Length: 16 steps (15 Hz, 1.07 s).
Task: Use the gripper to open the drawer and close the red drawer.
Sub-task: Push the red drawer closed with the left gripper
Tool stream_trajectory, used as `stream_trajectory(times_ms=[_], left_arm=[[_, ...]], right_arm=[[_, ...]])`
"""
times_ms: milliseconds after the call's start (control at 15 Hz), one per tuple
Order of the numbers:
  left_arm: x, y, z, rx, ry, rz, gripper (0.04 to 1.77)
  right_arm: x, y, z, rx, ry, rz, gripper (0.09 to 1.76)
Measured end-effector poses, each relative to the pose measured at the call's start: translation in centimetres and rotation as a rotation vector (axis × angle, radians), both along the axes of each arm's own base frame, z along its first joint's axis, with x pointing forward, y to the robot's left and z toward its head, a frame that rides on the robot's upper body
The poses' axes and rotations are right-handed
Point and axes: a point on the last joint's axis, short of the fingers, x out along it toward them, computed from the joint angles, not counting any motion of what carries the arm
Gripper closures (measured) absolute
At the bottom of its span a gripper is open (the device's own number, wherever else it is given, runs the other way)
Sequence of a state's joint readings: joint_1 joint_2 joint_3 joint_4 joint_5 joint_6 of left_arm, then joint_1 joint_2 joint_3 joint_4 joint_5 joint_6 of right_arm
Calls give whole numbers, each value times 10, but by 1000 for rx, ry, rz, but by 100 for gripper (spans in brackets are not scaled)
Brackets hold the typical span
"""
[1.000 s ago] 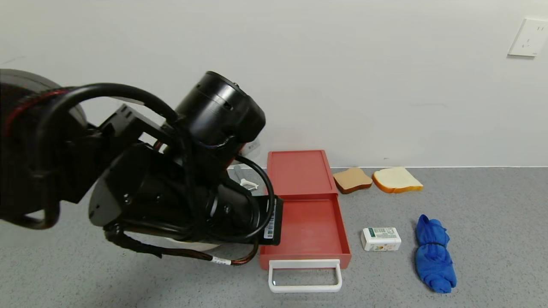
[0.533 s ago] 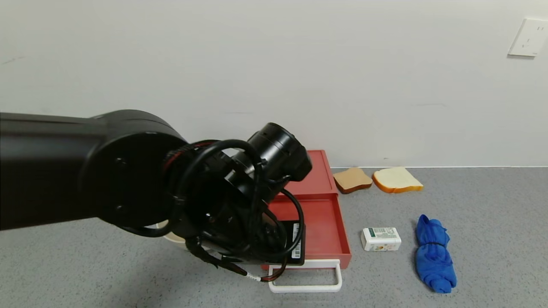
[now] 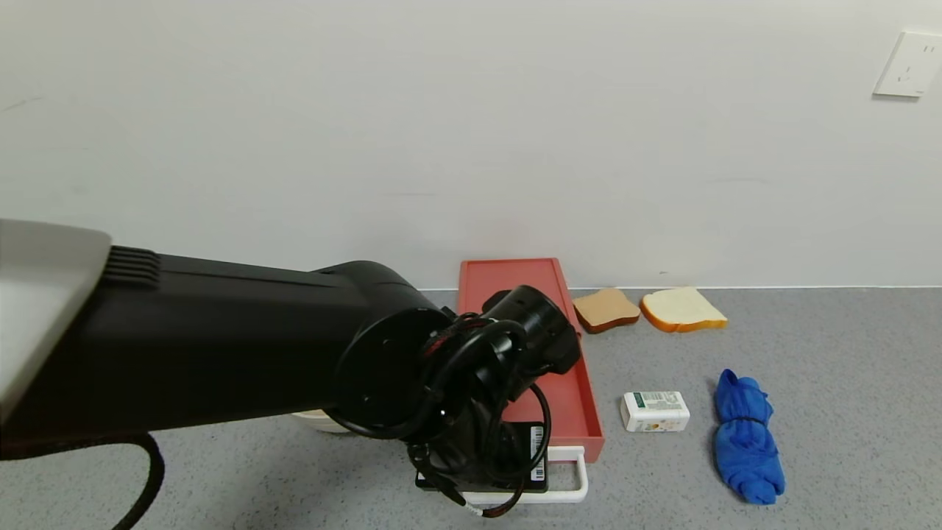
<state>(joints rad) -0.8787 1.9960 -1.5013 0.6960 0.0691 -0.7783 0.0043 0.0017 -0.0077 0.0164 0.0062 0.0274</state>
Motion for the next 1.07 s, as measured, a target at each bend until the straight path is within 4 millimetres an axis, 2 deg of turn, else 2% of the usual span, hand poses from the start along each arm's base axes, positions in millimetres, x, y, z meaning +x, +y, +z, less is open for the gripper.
stream_trajectory(times_ms=[467, 1067], left_arm=[[13, -12, -32, 32, 40, 66, 170], [26, -14, -45, 52, 39, 121, 170]], right_arm=[[0, 0, 0, 0, 1, 0, 15], [0, 0, 0, 0, 0, 1, 15]])
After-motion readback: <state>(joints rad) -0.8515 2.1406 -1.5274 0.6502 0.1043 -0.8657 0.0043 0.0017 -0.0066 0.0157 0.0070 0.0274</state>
